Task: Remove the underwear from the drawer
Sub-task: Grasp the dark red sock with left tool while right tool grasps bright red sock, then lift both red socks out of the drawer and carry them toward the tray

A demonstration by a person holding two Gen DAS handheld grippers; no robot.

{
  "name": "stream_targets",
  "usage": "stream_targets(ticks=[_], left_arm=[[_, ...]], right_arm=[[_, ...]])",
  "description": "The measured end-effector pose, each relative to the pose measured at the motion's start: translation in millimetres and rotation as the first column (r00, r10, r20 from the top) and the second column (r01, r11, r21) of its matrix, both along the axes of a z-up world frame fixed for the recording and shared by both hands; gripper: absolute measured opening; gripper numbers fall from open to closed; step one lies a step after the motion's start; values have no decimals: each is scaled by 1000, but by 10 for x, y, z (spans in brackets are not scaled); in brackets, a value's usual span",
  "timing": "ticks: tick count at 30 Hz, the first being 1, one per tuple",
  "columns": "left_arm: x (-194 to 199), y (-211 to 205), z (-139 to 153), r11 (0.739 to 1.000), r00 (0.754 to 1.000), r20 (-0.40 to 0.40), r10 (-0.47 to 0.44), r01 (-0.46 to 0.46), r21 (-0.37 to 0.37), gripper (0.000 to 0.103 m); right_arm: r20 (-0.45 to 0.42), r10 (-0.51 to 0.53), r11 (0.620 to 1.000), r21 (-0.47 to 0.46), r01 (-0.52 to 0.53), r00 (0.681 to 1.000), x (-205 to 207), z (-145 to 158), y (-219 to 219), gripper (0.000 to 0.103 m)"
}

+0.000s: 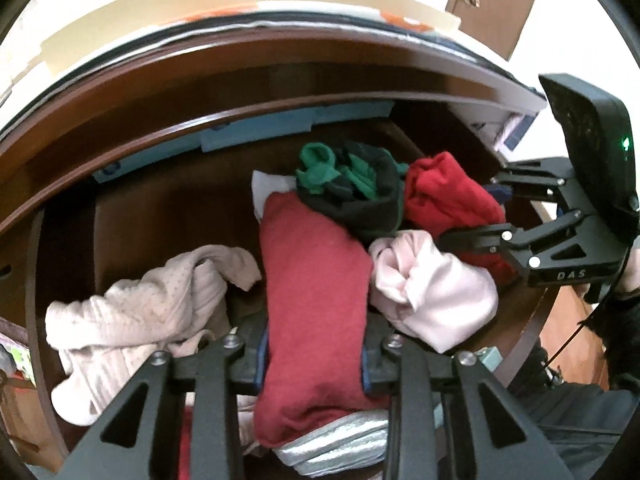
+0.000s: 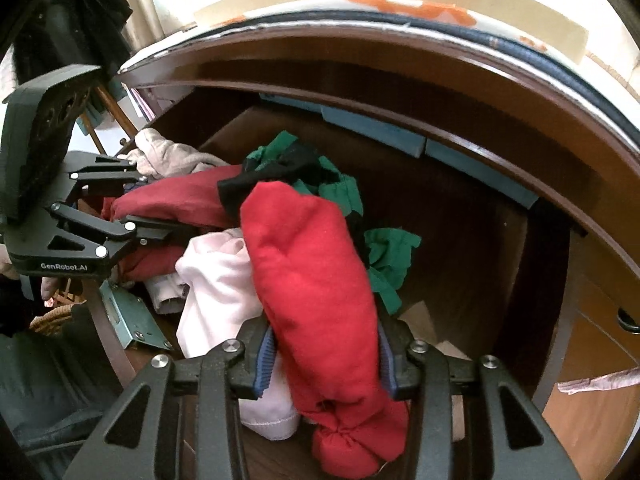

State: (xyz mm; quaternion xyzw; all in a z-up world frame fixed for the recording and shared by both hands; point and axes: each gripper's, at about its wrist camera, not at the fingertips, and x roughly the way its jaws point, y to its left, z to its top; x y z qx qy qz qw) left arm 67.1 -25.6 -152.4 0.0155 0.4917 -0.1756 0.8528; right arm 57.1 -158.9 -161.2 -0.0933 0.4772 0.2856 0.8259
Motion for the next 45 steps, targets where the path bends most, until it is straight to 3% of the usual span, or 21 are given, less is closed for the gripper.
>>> stream_targets(ticks=[22, 37, 45], left_arm=[[-213, 57, 273, 997, 977, 202, 69, -62, -41, 29], [-308, 77, 402, 996, 956, 282, 80, -68, -51, 29], [-388, 87, 524, 996, 931, 353, 90, -74, -58, 29]], right_arm=[[140, -37, 999, 17, 35, 990, -203, 167, -130, 44], [228, -52, 998, 29, 47, 972, -315, 250, -273, 44], [283, -61, 998, 38, 53, 957, -429, 287, -342, 44]])
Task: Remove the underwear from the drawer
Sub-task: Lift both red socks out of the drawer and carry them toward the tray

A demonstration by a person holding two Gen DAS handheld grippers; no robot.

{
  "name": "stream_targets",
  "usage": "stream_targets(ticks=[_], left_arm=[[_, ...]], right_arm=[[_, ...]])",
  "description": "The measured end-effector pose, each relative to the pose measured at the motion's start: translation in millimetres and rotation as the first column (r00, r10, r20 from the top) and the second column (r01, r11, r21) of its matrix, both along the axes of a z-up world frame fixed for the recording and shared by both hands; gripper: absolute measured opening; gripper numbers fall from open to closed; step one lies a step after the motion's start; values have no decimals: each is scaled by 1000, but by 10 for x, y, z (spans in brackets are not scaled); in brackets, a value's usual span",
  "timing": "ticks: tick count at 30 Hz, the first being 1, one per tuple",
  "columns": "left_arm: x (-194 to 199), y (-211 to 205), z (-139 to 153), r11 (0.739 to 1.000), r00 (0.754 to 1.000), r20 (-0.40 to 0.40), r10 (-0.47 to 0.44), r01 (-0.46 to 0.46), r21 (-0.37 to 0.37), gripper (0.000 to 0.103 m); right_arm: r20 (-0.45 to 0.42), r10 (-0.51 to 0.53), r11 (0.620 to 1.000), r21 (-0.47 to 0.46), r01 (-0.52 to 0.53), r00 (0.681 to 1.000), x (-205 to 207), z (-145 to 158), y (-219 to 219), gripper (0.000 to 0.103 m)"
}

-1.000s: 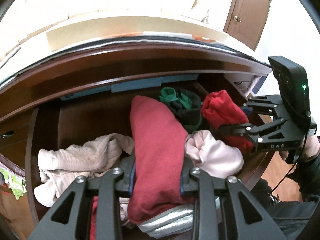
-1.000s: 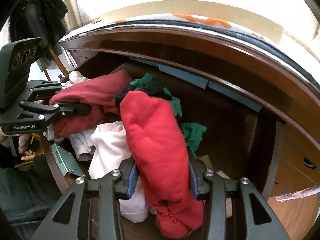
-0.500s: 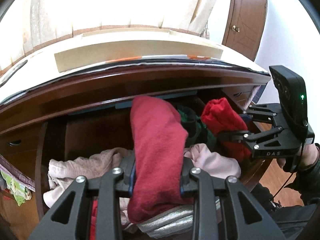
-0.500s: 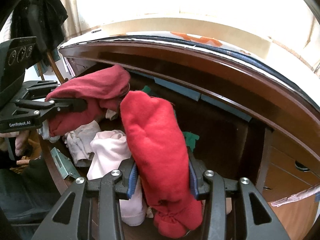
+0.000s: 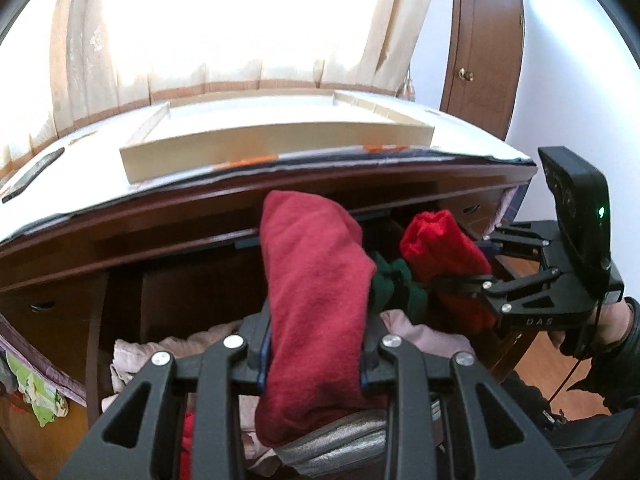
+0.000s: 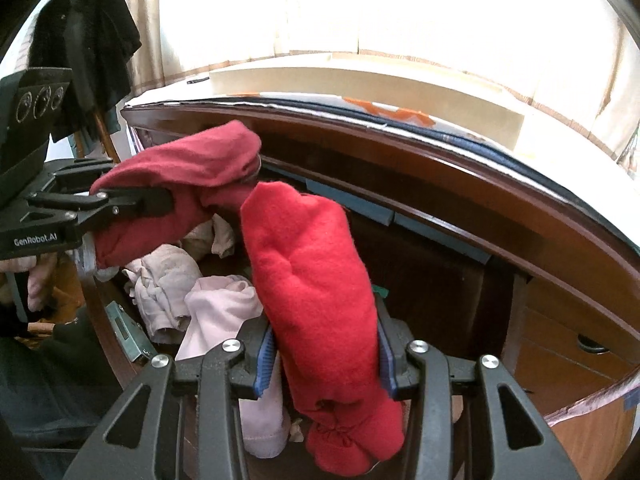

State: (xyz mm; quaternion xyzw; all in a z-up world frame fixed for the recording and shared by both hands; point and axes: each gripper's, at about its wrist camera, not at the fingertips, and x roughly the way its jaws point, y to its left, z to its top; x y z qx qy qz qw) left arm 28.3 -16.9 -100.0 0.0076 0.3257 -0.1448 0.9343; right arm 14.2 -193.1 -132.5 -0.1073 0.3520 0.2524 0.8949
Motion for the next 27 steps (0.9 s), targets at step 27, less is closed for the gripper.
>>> stream_targets(ticks=[27], left_arm=[[-186, 29, 295, 1000, 984, 178, 14, -11, -14, 29]], right_arm=[[166, -26, 995, 96, 10, 986, -300, 298, -15, 44]])
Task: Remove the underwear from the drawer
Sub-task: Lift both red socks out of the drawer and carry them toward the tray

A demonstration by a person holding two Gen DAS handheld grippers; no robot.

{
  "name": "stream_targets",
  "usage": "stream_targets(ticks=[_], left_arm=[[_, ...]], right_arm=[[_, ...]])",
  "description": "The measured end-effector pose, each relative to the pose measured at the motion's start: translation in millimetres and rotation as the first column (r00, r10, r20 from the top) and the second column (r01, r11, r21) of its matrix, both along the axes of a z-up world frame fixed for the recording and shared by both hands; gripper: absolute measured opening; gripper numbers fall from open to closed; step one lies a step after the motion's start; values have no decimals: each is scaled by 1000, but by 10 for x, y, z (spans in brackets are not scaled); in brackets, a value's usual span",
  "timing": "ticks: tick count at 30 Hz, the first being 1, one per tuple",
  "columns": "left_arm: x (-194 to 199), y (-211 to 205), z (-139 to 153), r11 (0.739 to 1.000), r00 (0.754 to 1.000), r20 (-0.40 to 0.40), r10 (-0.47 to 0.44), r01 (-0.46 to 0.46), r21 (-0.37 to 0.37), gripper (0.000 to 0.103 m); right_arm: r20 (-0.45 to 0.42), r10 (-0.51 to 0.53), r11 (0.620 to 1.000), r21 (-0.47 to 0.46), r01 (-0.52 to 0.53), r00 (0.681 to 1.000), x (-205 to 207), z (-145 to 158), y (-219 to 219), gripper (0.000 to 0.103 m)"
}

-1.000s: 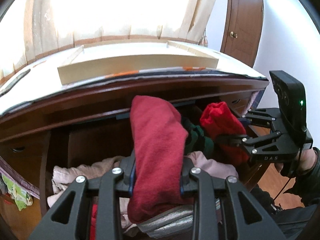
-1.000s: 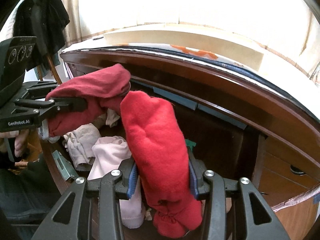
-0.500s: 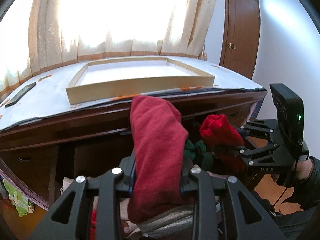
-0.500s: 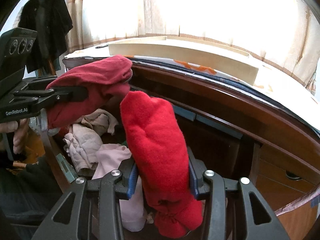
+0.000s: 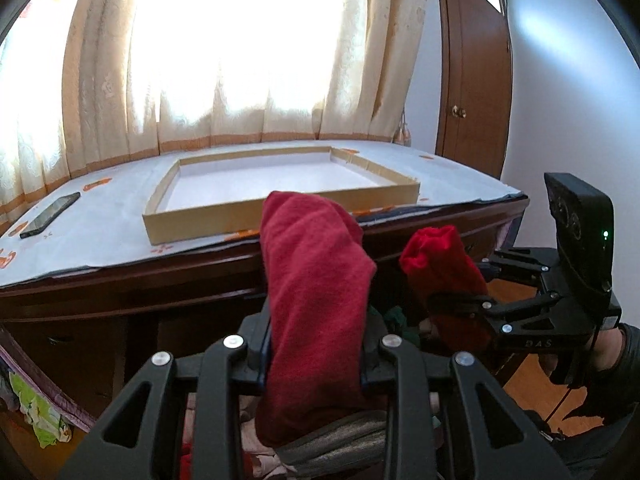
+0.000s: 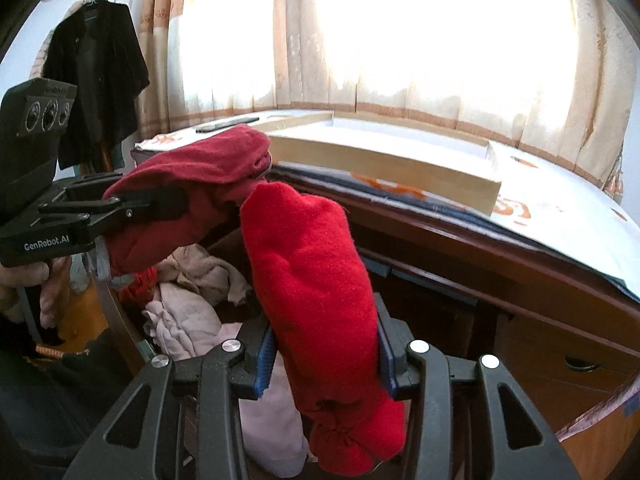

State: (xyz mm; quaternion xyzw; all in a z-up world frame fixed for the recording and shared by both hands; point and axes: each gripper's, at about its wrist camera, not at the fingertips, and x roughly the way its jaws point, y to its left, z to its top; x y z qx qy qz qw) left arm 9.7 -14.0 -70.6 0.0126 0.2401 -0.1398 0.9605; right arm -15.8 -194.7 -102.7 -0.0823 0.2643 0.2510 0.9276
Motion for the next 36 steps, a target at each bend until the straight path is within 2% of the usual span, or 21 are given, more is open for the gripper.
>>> stream_targets(ticks=[14, 25, 36], left_arm=[[-94, 39, 164, 1000, 994, 109, 16, -14, -23, 29], [-215, 49, 275, 999, 976, 212, 49, -47, -15, 29], [-276, 92, 353, 997, 962, 259, 82, -80, -18, 29]], right_arm=[[99, -18, 998, 64, 11, 995, -178, 232, -39, 44], [144, -32, 993, 120, 14, 989, -301, 414, -64, 44], [174, -45, 987, 157, 18, 984, -320, 539, -55, 44]])
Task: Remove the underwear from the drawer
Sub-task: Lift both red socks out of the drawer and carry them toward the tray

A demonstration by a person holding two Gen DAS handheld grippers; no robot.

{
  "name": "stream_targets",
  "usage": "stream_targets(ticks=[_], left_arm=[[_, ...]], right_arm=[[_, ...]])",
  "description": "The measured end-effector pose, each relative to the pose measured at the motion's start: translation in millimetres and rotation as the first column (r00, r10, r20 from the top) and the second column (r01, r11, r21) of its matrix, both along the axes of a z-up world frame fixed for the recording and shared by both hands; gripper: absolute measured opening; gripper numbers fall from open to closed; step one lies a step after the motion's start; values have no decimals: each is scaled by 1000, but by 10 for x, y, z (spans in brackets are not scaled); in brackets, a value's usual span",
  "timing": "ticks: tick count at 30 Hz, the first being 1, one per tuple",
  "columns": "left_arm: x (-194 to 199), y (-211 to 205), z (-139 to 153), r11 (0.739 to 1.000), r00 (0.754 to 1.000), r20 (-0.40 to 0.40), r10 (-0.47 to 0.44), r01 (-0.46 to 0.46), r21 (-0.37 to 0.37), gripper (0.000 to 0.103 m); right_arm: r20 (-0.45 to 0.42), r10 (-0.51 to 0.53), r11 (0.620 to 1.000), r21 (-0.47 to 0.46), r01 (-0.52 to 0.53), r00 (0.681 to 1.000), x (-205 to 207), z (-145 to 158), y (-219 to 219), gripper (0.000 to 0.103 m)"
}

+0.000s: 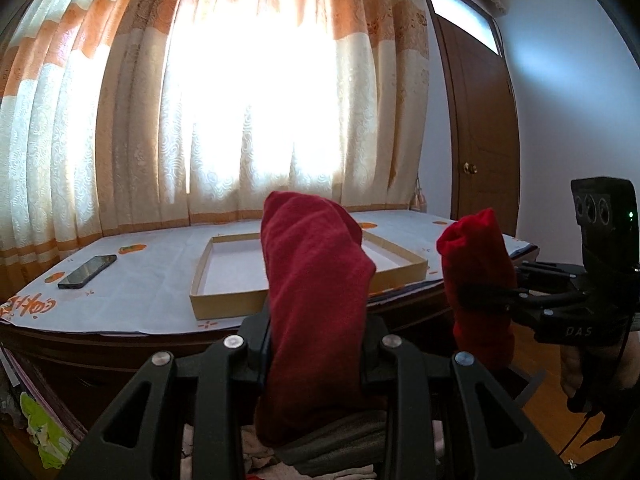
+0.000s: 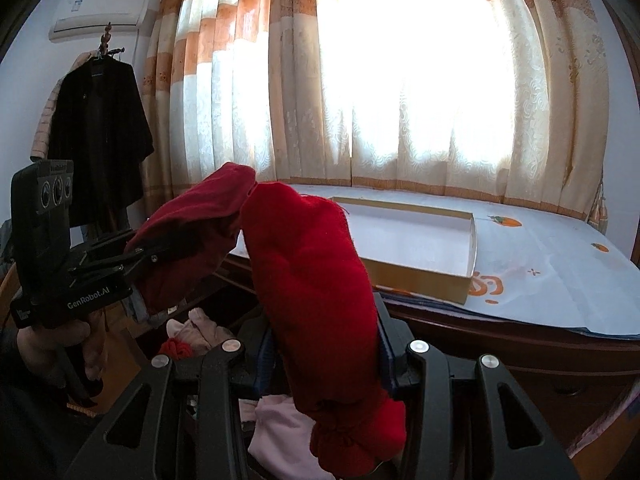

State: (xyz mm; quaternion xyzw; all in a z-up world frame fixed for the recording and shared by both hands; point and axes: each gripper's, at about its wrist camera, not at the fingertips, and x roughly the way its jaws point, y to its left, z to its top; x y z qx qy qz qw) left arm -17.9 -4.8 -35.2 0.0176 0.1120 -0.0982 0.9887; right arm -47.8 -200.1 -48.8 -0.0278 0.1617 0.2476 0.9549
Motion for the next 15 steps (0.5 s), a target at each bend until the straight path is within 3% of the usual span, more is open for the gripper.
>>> stream_targets(ticks=[15], left_arm=[[229, 2, 68, 999, 1000, -4, 6, -6, -40, 29]], right_arm=[[-43, -30, 998, 59, 32, 999, 341, 105, -97, 44]])
